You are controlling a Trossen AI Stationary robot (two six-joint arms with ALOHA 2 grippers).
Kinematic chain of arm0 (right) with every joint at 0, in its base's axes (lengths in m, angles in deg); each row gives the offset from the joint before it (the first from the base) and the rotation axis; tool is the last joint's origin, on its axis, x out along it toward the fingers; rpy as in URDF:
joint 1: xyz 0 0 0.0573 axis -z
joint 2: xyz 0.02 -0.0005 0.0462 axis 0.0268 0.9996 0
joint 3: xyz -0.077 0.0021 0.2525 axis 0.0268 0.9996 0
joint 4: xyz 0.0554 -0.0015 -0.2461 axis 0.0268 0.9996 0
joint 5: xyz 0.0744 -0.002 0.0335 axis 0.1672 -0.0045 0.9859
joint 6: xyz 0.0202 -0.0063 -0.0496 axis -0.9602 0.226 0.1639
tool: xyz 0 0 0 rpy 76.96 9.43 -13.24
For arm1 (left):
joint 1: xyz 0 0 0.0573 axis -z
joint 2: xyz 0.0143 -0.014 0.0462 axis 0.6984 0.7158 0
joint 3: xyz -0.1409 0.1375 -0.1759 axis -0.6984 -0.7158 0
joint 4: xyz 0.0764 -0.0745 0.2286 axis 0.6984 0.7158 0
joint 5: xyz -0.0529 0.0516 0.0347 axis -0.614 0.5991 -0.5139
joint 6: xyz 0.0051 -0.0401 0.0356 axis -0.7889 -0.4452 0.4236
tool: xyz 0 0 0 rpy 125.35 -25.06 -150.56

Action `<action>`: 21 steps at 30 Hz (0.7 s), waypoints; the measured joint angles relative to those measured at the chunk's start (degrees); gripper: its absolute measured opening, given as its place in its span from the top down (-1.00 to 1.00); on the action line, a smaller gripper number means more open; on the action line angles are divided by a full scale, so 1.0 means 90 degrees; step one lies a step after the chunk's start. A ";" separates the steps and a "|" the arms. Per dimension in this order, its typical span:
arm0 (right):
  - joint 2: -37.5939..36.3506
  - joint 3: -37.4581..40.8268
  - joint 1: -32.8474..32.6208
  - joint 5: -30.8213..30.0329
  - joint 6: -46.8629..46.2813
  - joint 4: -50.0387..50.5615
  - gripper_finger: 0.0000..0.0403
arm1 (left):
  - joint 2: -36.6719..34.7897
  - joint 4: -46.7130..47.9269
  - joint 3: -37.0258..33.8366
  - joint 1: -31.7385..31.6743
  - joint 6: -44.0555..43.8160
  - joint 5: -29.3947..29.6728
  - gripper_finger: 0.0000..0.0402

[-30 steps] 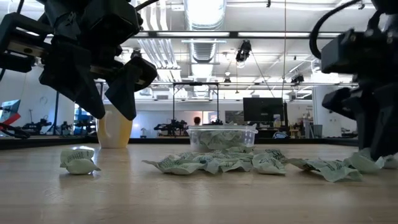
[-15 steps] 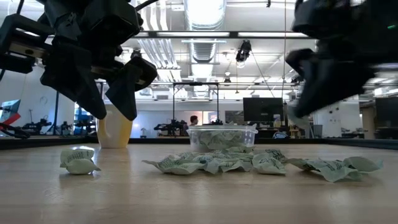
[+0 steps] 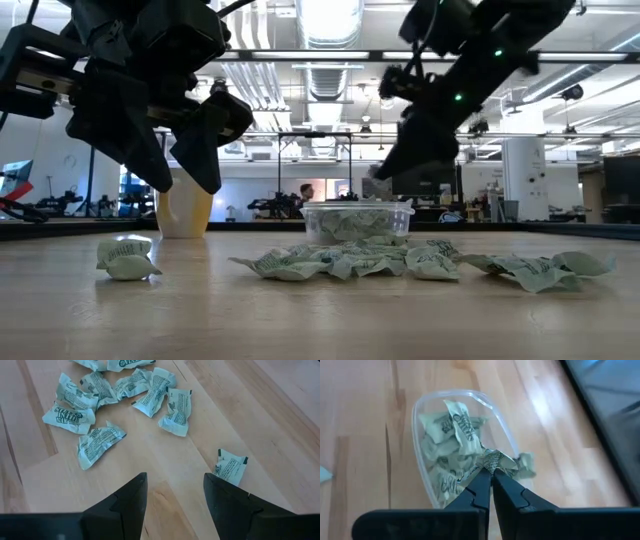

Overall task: Pick and place Stevia / Truvia into bins
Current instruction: Put the stevia packet into the transparent bin

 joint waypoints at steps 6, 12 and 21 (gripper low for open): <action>0.0000 0.0019 0.0809 0.1254 -0.0098 -0.0069 0.95 | 0.0000 0.0000 0.0000 0.0000 0.0000 0.0000 0.11; 0.0000 0.0029 0.0860 0.1301 -0.0048 -0.0123 0.75 | 0.0000 0.0002 0.0000 0.0000 -0.0002 -0.0002 0.11; -0.0076 -0.0126 0.0852 0.1292 -0.0021 0.0366 0.30 | 0.0000 0.0200 0.0000 0.0000 -0.0016 -0.0006 0.11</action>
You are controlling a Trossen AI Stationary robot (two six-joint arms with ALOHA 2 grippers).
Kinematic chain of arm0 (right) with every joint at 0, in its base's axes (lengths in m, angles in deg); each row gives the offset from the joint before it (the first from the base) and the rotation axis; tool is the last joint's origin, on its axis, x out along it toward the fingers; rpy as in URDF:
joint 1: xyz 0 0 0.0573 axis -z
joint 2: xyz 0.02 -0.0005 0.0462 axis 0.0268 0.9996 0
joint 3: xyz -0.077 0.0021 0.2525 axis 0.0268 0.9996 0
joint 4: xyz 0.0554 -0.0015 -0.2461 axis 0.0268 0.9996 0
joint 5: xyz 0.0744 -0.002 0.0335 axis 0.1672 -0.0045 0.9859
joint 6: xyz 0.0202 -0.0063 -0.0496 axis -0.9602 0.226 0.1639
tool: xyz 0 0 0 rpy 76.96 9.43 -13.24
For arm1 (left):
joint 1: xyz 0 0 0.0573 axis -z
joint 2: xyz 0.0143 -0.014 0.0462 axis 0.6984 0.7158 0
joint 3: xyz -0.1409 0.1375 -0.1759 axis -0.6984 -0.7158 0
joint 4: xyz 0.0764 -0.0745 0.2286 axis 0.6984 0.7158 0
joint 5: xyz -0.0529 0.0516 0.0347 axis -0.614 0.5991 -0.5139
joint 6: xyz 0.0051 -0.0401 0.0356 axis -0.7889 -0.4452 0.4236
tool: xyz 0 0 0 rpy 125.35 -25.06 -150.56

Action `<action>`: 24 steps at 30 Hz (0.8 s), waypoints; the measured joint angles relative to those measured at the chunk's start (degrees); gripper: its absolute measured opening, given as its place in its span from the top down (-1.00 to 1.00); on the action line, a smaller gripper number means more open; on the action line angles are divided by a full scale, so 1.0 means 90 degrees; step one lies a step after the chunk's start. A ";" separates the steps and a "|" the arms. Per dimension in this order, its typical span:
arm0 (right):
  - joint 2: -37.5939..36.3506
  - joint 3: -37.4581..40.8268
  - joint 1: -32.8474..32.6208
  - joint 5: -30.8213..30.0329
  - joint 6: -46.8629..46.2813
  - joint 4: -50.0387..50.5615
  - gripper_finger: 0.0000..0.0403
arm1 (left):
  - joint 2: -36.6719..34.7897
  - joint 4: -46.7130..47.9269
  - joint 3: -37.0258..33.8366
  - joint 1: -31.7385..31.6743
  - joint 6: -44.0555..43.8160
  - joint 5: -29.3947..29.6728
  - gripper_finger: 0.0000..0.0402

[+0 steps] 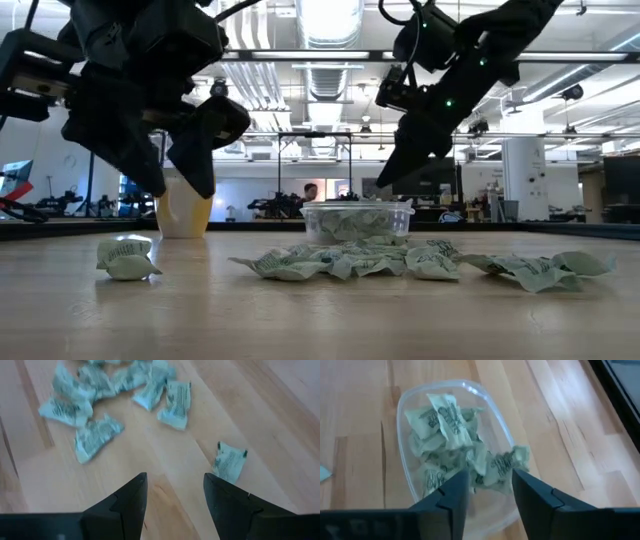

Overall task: Pick and place Stevia / Truvia into bins
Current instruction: Put the stevia packet into the transparent bin

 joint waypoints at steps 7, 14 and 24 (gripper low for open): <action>-0.0381 -0.0362 -0.0435 0.0093 -0.0350 0.1289 0.21 | 0.0071 0.0070 -0.0002 0.0156 -0.0487 -0.0062 0.11; -0.0858 -0.0373 -0.1098 0.0315 -0.0513 0.1608 0.25 | 0.0592 -0.0368 -0.0002 0.0498 -0.0499 -0.0304 0.11; -0.1567 -0.0320 -0.1802 0.0289 -0.0958 0.1892 0.35 | 0.1010 -0.0606 0.0048 0.0508 -0.0477 -0.0475 0.12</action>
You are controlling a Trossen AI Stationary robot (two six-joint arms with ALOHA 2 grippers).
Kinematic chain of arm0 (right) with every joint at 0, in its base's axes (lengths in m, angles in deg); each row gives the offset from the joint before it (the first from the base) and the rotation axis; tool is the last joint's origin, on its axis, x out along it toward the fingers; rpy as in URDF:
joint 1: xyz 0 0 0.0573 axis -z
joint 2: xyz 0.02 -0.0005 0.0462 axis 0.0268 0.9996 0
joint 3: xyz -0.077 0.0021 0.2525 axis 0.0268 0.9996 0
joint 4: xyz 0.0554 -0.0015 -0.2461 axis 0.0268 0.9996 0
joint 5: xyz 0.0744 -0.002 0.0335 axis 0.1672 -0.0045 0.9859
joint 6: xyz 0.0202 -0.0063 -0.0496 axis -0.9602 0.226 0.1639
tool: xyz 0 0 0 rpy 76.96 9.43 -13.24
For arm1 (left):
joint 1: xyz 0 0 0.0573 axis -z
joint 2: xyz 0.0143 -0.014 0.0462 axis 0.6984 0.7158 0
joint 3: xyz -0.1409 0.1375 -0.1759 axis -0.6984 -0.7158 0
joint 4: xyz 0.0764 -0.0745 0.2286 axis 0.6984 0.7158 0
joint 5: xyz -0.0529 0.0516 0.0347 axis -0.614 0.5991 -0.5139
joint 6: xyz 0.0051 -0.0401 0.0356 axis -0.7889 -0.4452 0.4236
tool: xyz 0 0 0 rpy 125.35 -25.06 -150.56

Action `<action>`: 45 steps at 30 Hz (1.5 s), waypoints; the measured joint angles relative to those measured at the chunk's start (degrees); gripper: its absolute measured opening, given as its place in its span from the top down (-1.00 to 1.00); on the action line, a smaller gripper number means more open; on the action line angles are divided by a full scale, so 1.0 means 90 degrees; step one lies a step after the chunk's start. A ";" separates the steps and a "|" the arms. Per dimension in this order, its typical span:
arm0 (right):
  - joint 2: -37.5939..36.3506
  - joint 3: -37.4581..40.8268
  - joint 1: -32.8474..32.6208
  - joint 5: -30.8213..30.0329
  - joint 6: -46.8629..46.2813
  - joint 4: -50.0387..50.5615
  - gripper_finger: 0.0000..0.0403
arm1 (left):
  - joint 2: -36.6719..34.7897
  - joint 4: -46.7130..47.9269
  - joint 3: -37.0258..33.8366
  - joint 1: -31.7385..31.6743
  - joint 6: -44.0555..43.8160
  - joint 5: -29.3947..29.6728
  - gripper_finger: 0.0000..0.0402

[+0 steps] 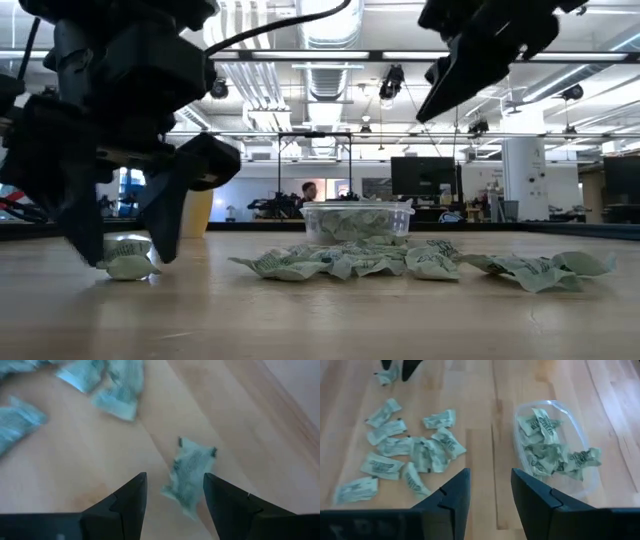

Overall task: Pick and place Stevia / Truvia into bins
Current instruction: Put the stevia packet into the transparent bin

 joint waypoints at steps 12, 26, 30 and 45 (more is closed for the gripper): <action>-0.0121 0.0010 -0.0390 -0.0007 -0.0063 0.0054 0.42 | -0.0002 0.0010 -0.0014 -0.0008 0.0342 -0.0089 0.90; -0.0111 0.0248 -0.0388 -0.0008 -0.1196 0.0655 0.53 | -0.0214 -0.0245 0.0248 -0.0069 0.1355 0.5436 0.95; -0.0111 0.0419 -0.0398 -0.0005 -0.1313 0.0657 0.55 | -0.0214 -0.1254 0.0208 -0.0399 0.2245 0.6181 0.95; -0.0111 0.0461 -0.0398 -0.0003 -0.1427 0.0631 0.55 | -0.0163 -0.2500 0.0268 -0.2618 0.2672 0.3583 0.95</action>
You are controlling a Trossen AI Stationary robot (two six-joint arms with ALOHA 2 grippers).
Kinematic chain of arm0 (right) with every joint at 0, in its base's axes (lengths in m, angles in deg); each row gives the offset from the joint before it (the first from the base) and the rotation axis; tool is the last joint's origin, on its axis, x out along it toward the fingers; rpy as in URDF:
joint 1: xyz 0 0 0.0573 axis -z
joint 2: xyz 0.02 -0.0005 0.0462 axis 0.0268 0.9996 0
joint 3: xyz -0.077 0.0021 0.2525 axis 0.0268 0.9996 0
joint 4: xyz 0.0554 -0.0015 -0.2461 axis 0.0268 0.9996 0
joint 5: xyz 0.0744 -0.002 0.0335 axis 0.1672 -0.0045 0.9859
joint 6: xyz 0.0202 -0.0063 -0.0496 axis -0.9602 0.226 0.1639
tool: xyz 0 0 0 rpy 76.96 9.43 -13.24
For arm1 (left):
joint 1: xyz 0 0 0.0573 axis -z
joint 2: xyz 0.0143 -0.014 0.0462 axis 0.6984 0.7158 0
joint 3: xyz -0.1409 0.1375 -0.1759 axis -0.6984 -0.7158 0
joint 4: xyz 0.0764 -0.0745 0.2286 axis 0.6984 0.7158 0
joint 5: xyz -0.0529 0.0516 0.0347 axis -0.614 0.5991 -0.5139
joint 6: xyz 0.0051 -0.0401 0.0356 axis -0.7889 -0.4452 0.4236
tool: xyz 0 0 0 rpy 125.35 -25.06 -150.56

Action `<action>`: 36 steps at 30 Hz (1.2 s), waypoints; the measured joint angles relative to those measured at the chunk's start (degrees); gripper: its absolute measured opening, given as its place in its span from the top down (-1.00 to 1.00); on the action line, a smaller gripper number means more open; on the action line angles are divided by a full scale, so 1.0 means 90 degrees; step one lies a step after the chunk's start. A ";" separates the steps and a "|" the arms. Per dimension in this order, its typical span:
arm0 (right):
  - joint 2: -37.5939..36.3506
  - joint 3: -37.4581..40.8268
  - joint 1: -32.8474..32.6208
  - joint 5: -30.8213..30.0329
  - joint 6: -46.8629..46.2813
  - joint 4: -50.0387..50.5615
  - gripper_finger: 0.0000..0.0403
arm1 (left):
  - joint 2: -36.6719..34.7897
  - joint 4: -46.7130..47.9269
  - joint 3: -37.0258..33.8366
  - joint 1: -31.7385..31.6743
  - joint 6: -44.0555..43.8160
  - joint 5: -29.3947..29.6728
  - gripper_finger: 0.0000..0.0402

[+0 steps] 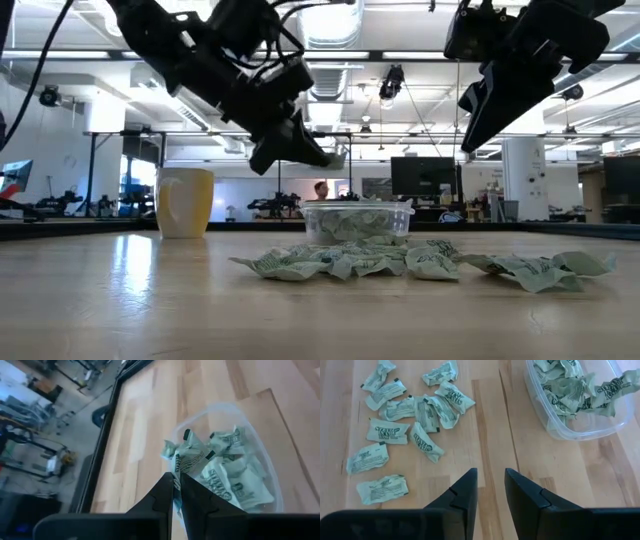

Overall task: Pick and place Stevia / Truvia into bins
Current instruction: Put the stevia packet into the transparent bin

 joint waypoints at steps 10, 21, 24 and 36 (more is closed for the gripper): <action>0.0000 0.0000 0.0000 -0.0002 0.0015 -0.0012 0.59 | 0.0031 0.0023 -0.0002 -0.0151 0.0000 -0.0935 0.68; 0.0044 0.0313 -0.0128 0.0156 0.0219 -0.1113 0.51 | -0.0161 0.0675 0.0032 -0.0038 -0.0595 -0.0913 0.11; 0.0240 0.0599 -0.0298 0.0734 0.0527 -0.1754 0.49 | -0.0427 0.1472 0.0044 0.0124 -0.0981 -0.0999 0.08; 0.1971 0.0722 -0.0947 0.1722 0.0199 -0.2903 0.39 | -0.0896 0.2912 -0.0102 0.1239 -0.2005 -0.2163 0.08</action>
